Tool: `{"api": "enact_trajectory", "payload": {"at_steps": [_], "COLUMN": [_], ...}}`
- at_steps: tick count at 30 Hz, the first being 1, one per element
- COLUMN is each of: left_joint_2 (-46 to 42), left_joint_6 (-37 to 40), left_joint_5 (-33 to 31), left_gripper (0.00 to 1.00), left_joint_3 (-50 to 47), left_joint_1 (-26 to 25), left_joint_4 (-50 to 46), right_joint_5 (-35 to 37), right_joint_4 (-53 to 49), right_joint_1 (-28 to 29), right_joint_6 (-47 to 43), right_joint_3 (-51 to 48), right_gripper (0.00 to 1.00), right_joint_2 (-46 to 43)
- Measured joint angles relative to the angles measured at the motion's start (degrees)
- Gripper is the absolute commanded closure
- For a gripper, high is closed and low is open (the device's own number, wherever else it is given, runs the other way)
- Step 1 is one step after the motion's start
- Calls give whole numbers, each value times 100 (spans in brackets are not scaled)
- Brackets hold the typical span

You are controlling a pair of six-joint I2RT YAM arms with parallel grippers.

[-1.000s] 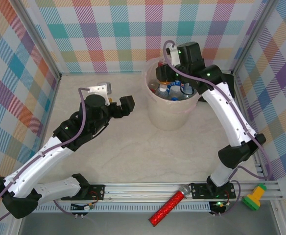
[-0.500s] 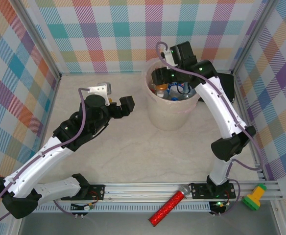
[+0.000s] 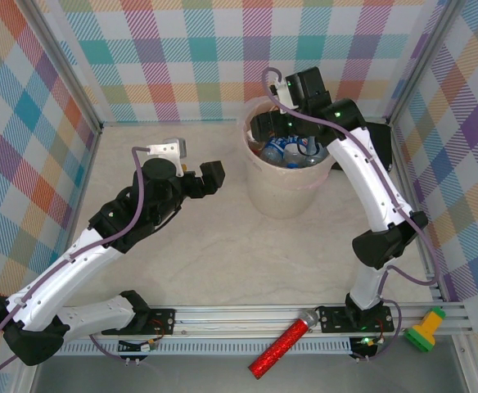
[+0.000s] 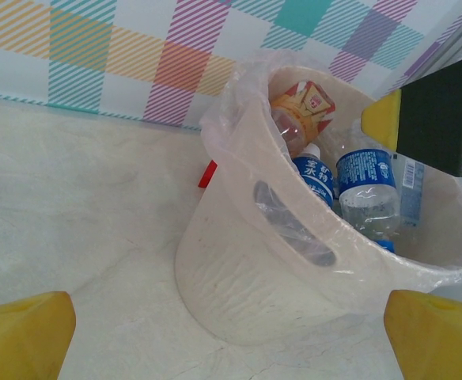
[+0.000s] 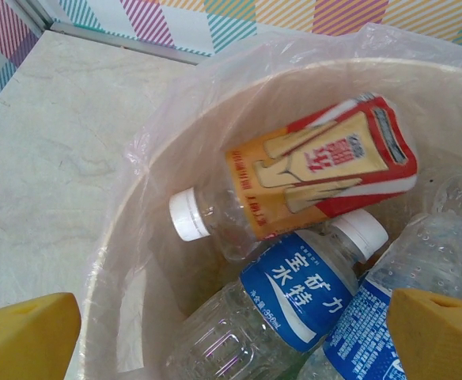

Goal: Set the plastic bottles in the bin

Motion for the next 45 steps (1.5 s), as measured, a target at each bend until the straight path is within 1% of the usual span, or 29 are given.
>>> {"api": "enact_trajectory", "payload": {"at_steps": [5,9,12,17,21,26,31,37,41,45], "left_joint_2": [4,28,74,162,114,-68,-337,-343,-356,-280], "left_joint_6": [0,0,2,22,177,356,474,643,831,1287], "left_joint_5": [-44,-90,-197,-522,-697,-1038,-1346,-1537,-1486,-1453], "left_gripper": [0,0,0,0,1,0,0,0,0,1], "left_joint_3": [0,-2,-2,-9,-188,-662,-1185,-1311,-1714,-2017], "left_joint_1": [0,0,0,0,0,4,103,520,1040,1624], "left_joint_4": [2,2,0,-61,11,192,337,365,468,501], "right_joint_5": [-2,0,35,149,363,820,1419,2376,2946,3403], "right_joint_4": [162,376,710,1392,1829,2385,2920,3458,3869,4201], "right_joint_1": [0,0,0,0,0,-2,-15,-81,-177,-286], "right_joint_6": [24,92,205,455,621,715,754,758,756,778], "right_joint_3": [-282,-824,-1517,-2981,-3821,-4889,-6186,-7512,-8555,-9457], "right_gripper": [1,1,1,1,1,1,1,1,1,1], "right_joint_2": [-210,-592,-1071,-2142,-2846,-3648,-4575,-5534,-6011,-6299]}}
